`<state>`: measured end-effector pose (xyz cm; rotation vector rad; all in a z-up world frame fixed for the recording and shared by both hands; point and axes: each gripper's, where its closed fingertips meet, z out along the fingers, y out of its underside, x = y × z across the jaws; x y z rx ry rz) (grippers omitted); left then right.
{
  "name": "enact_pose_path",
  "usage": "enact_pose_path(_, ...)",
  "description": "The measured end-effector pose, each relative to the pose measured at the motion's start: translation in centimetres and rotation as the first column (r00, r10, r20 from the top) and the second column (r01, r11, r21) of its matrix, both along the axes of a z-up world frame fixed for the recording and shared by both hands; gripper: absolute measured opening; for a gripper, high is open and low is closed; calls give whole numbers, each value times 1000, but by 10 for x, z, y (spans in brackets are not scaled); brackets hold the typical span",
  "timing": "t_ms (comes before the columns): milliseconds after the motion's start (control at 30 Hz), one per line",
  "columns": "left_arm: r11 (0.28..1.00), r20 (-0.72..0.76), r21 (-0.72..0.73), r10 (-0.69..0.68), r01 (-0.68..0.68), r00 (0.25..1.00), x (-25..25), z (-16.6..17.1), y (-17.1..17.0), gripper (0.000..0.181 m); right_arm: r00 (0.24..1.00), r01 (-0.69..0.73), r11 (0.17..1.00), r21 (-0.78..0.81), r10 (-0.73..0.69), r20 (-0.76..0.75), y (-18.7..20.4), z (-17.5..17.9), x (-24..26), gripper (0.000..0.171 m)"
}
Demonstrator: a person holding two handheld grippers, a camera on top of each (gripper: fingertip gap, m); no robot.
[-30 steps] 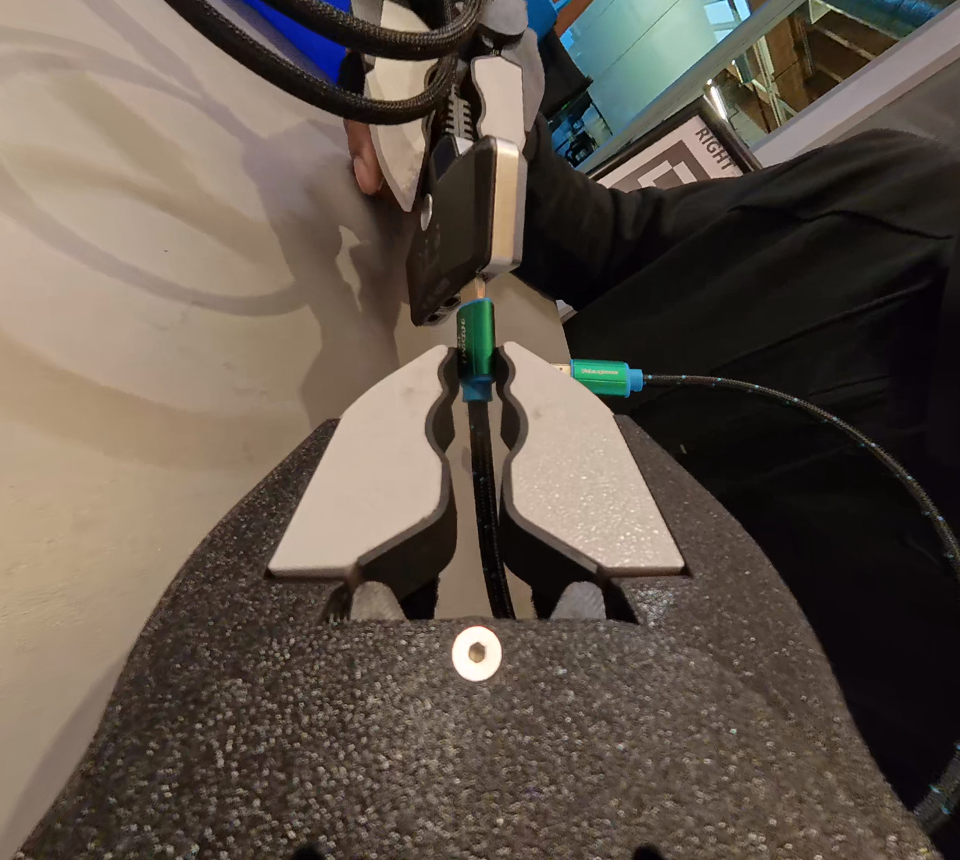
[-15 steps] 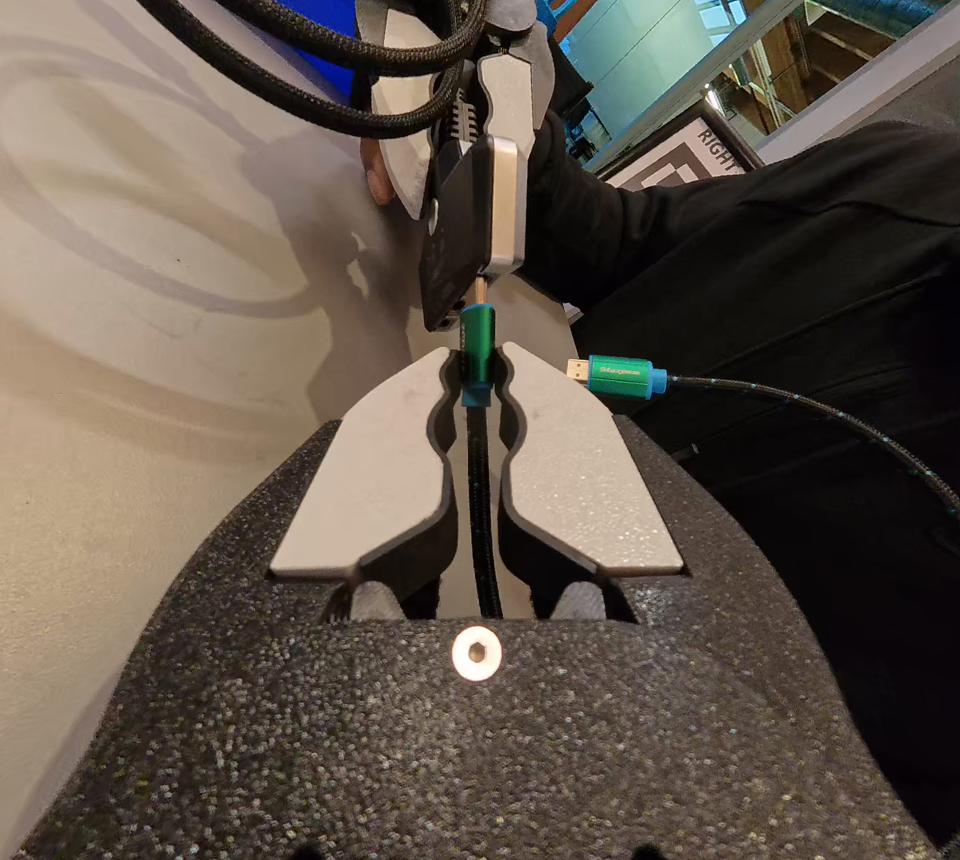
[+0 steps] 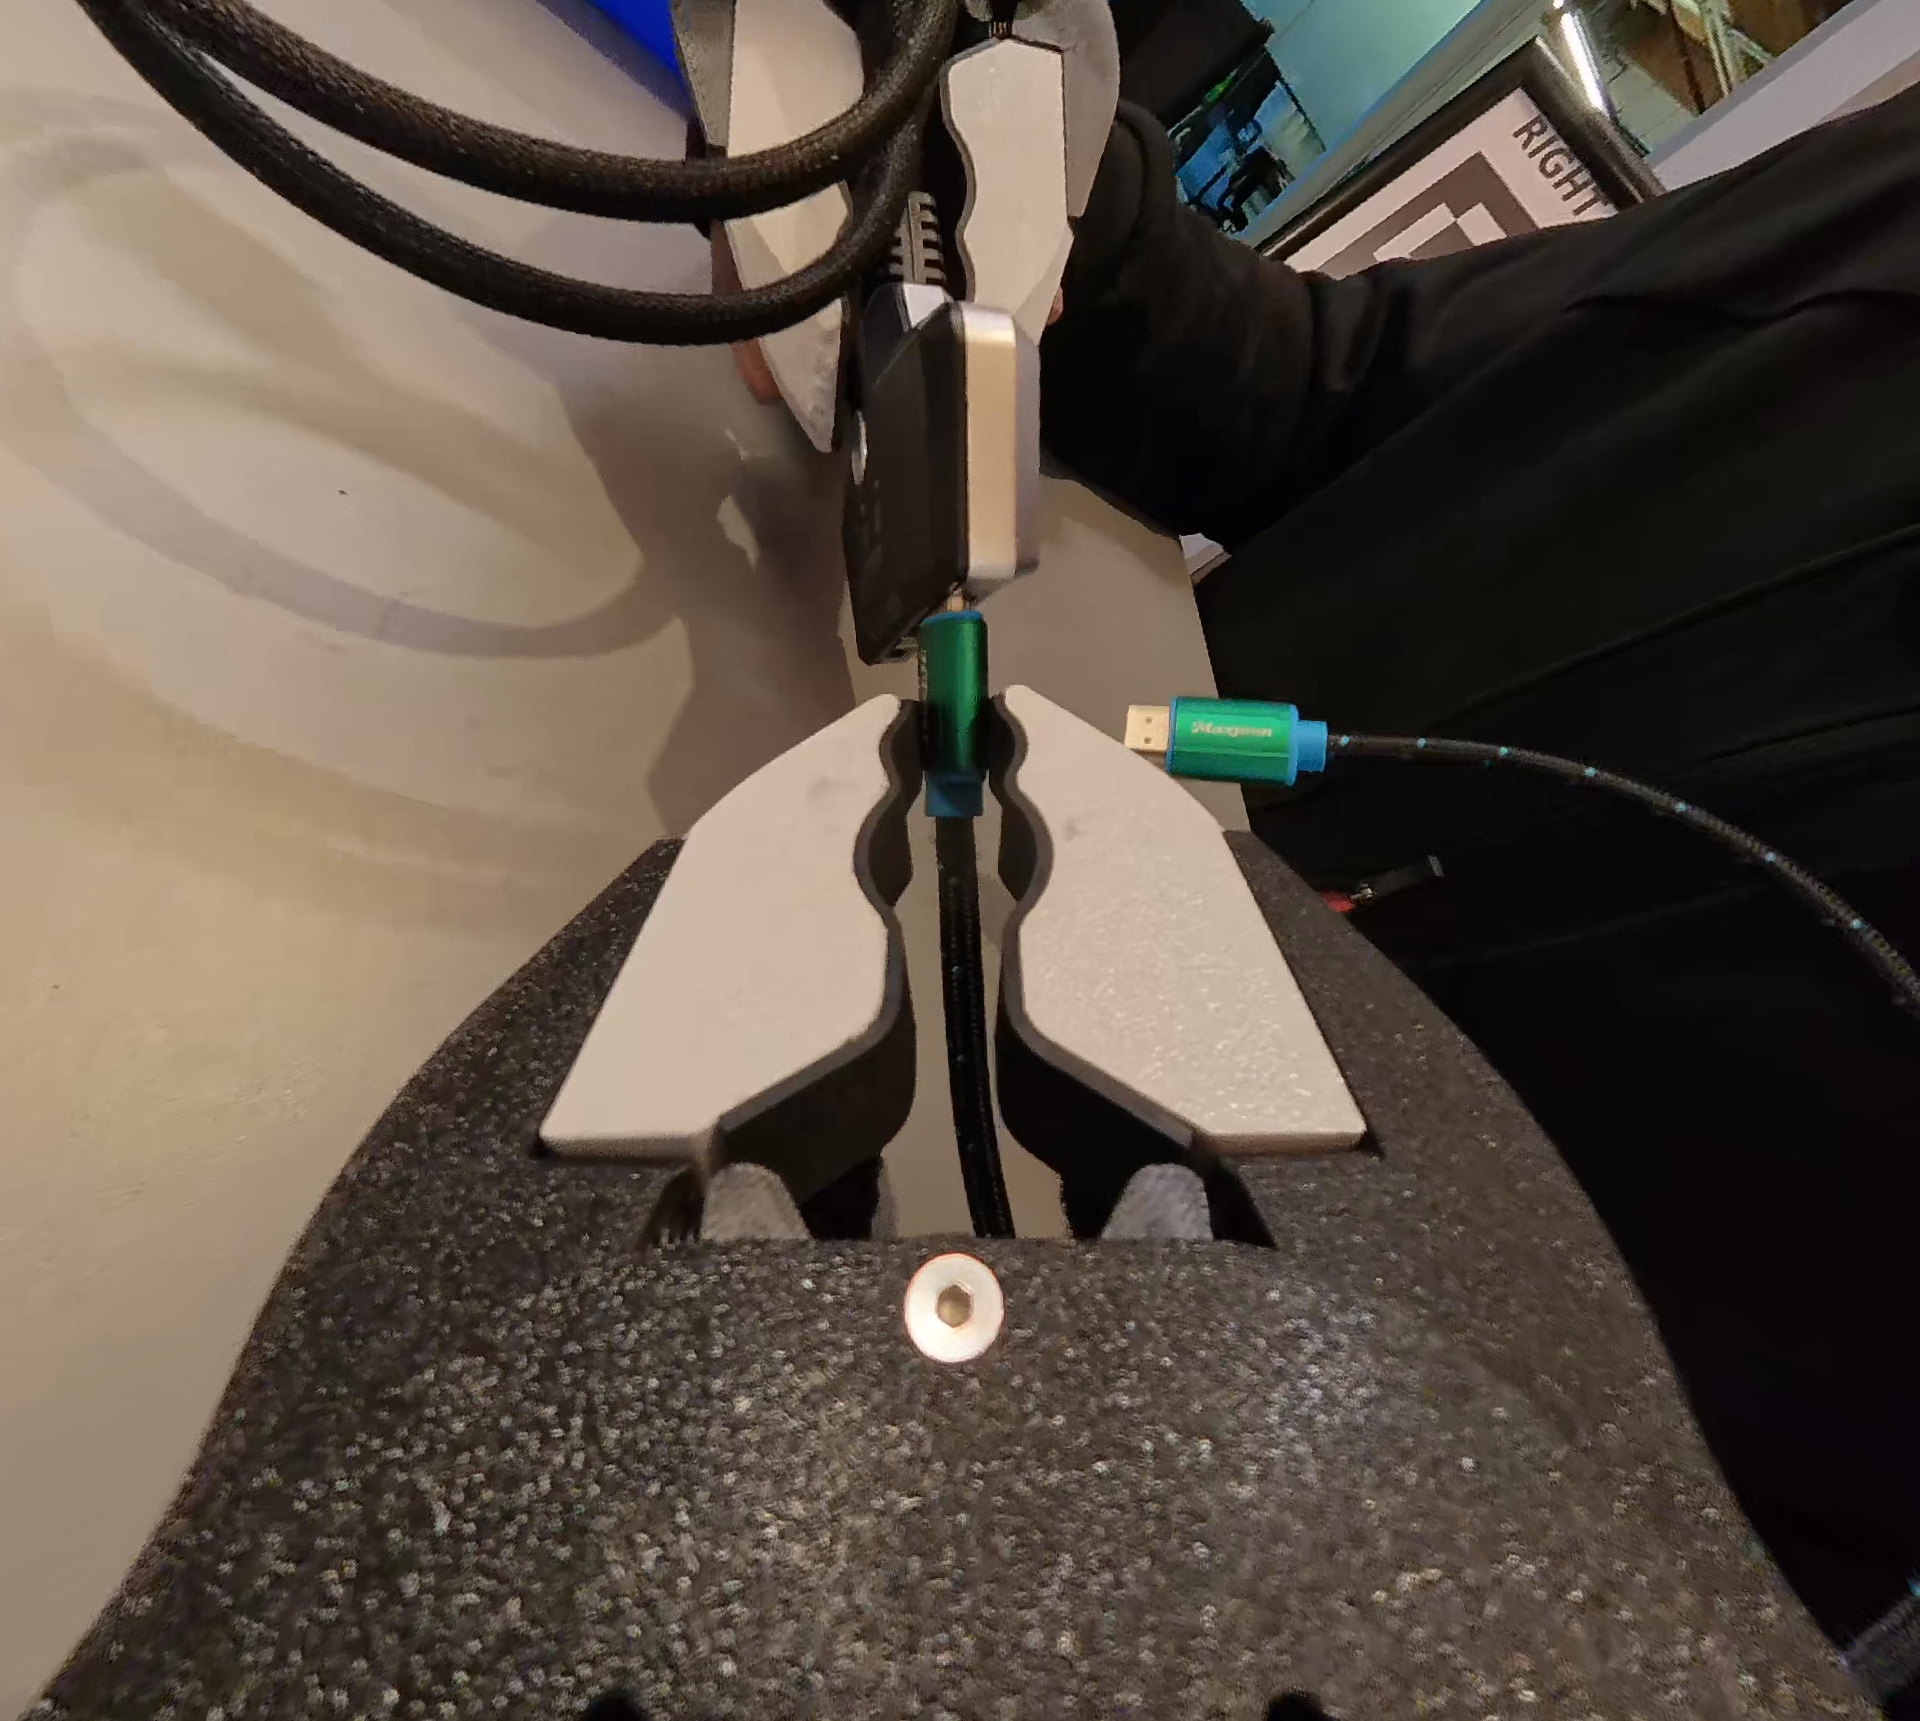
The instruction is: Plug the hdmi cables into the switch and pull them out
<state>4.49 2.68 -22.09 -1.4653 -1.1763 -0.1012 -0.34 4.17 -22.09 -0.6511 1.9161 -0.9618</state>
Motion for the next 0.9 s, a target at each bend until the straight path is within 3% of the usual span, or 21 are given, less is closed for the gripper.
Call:
enact_pose_path(467,997,37,-79,11,-8,999,-5,-17,4,12,997,30,999,22,-28,-76,0,-7,-4,24)
enact_pose_path(700,998,19,-61,25,-24,1000,-10,-14,5,12,993,114,993,-27,-114,17,-12,10,-7,34)
enact_pose_path(900,995,5,-99,11,-11,1000,-13,-16,11,11,990,114,993,-24,-112,83,-14,18,-4,24)
